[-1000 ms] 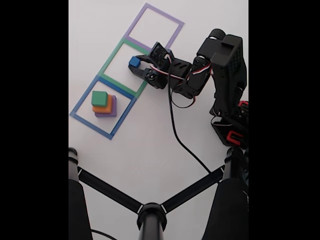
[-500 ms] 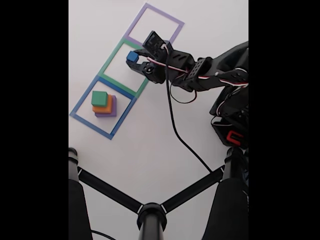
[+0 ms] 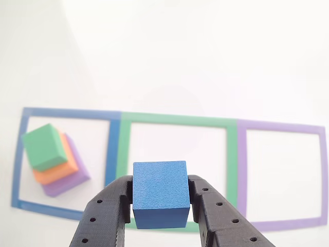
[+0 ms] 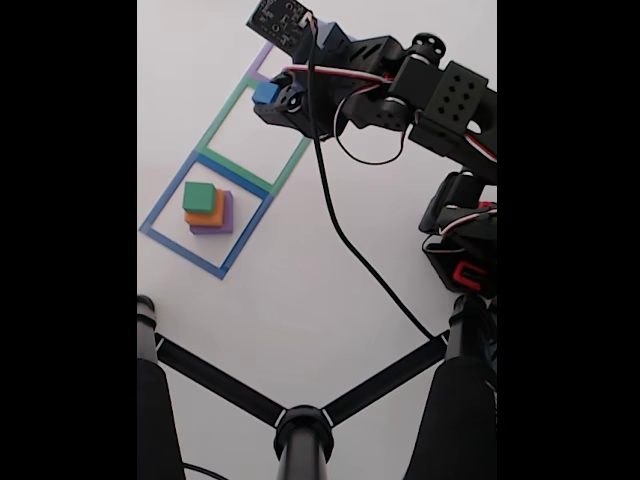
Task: Tower of hanoi
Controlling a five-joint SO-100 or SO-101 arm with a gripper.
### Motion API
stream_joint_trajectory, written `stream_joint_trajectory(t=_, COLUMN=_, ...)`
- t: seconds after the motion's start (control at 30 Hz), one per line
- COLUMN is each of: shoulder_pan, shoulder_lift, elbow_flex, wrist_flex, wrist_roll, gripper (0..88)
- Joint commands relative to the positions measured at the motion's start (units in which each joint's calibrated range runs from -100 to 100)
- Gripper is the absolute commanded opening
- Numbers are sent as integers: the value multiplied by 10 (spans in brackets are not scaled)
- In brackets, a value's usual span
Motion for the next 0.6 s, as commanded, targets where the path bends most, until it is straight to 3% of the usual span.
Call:
stream_joint_trajectory(t=0.0, shoulder_pan=-44, shoulder_lift=-24, elbow_flex=-171, wrist_flex=147, wrist_roll=-37, gripper=26)
stream_joint_trajectory(t=0.33, shoulder_pan=-134, shoulder_lift=-27, elbow_flex=-375, wrist_flex=343, wrist_roll=-119, gripper=26)
stream_joint_trajectory(t=0.57, shoulder_pan=-156, shoulder_lift=-40, elbow_flex=-313, wrist_flex=313, wrist_roll=-86, gripper=29)
